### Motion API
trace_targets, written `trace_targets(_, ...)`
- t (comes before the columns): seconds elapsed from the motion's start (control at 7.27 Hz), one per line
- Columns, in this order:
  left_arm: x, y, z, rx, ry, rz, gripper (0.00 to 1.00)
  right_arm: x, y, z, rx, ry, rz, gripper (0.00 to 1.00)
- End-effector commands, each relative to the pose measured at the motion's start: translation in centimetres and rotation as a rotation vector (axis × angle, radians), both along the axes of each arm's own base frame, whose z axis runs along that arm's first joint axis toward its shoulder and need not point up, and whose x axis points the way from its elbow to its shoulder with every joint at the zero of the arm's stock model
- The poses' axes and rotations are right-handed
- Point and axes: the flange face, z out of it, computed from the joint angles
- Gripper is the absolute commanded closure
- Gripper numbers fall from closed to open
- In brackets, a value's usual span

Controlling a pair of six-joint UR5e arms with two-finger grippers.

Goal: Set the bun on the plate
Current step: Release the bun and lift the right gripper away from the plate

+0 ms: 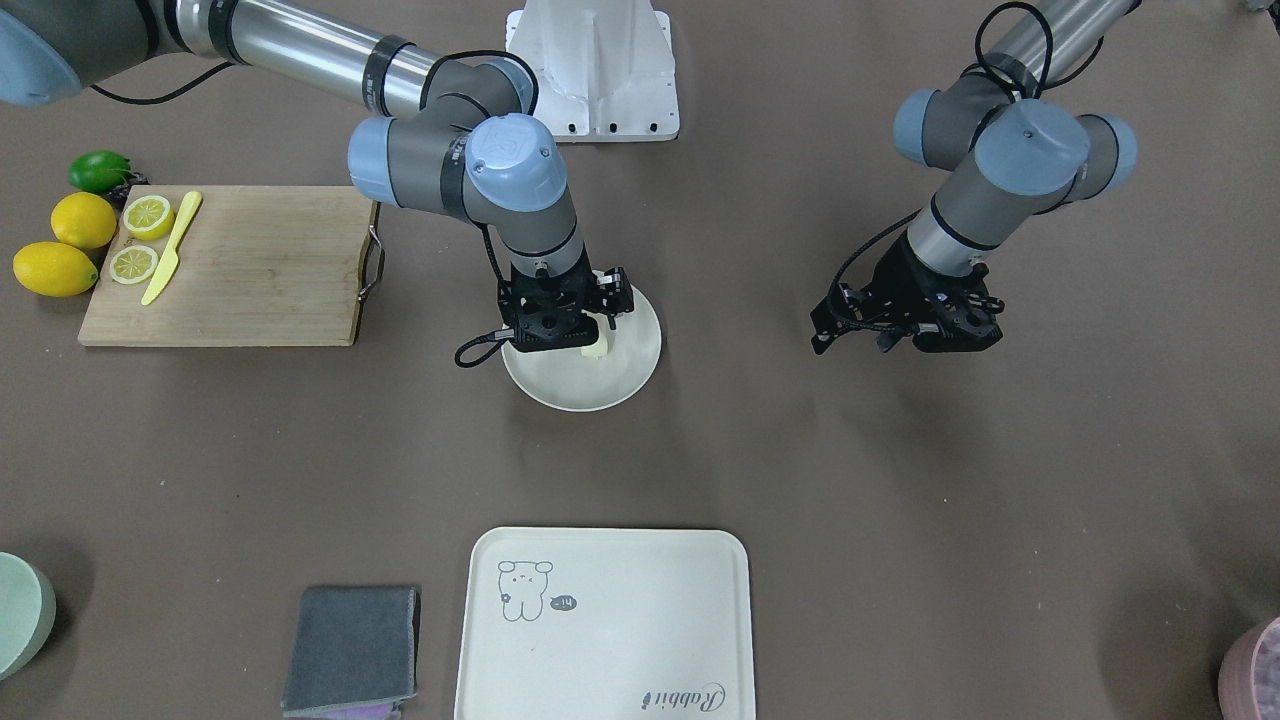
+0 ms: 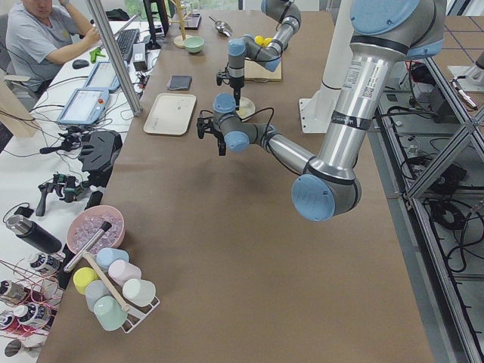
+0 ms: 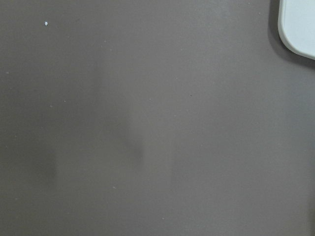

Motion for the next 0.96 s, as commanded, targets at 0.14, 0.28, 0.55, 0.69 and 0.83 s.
trace_targets(0.14, -6.0, -2.9, 0.9, 0.032, -0.040, 0.046, 0.03, 17.2, -4.1, 5.4, -0.034, -0.056, 0.012, 0.01)
trace_targets(0.28, -10.6, -3.5, 4.2, 0.077, -0.069, 0.074, 0.03, 24.8, -5.5, 10.0, 0.035, -0.030, -0.042, 0.01)
trace_targets(0.55, -20.7, -3.9, 11.3, 0.219, -0.163, 0.148, 0.03, 34.6, -4.8, 22.8, 0.167, 0.084, -0.189, 0.01)
trace_targets(0.69, -28.3, -5.0, 12.8, 0.234, -0.190, 0.177, 0.03, 40.5, -5.0, 27.3, 0.207, 0.107, -0.227, 0.01)
trace_targets(0.83, -35.0, -4.1, 16.6, 0.253, -0.231, 0.245, 0.03, 45.5, -4.7, 31.3, 0.228, 0.122, -0.248, 0.01)
